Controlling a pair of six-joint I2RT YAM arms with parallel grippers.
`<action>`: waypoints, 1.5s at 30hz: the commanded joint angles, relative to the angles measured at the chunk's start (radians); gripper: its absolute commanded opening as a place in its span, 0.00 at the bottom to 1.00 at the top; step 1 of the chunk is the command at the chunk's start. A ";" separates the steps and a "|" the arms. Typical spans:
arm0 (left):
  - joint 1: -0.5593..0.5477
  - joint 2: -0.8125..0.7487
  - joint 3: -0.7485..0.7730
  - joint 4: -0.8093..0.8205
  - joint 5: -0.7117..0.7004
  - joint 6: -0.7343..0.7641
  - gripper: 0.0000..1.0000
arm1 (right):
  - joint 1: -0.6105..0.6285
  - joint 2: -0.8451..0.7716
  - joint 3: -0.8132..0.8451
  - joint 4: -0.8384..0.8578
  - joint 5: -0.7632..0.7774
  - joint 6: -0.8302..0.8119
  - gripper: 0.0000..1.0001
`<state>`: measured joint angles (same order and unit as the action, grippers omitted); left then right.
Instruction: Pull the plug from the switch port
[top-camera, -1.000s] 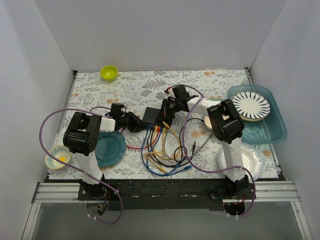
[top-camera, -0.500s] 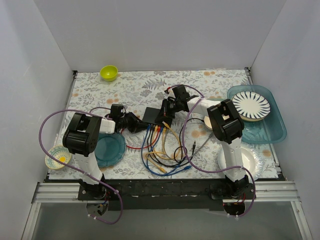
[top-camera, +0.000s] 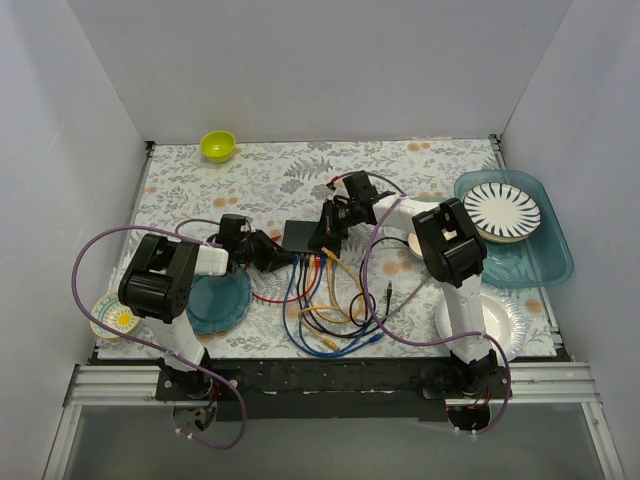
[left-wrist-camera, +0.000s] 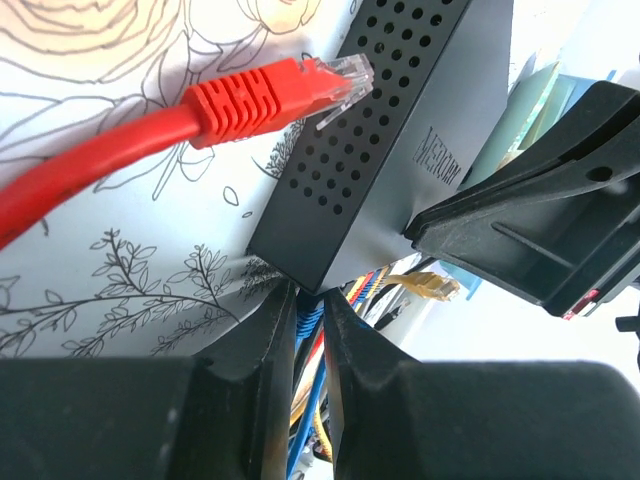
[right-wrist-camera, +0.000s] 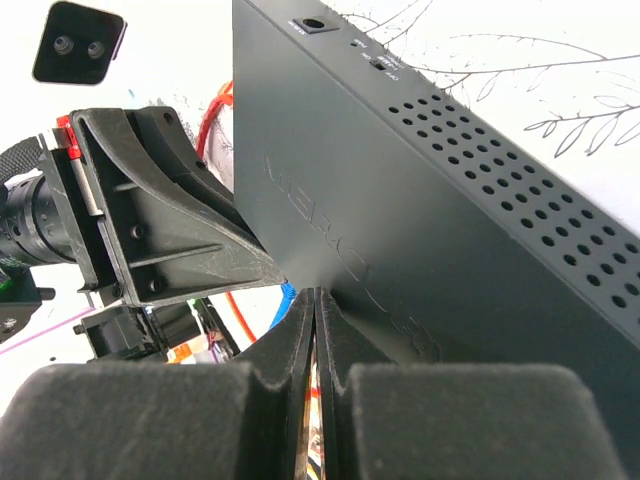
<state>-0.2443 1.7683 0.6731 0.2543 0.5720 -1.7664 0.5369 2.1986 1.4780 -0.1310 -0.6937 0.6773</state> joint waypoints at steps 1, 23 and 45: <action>-0.004 -0.021 -0.035 -0.153 -0.041 0.058 0.00 | -0.005 0.064 -0.021 -0.093 0.140 -0.059 0.07; -0.004 0.108 0.103 -0.348 0.037 0.219 0.00 | 0.049 0.032 0.191 -0.286 0.410 -0.211 0.34; -0.006 0.144 0.186 -0.423 0.029 0.269 0.00 | 0.023 0.098 0.217 -0.338 0.451 -0.248 0.33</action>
<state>-0.2329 1.8347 0.8295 -0.0010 0.6674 -1.5589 0.5758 2.2337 1.7405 -0.3580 -0.3309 0.4751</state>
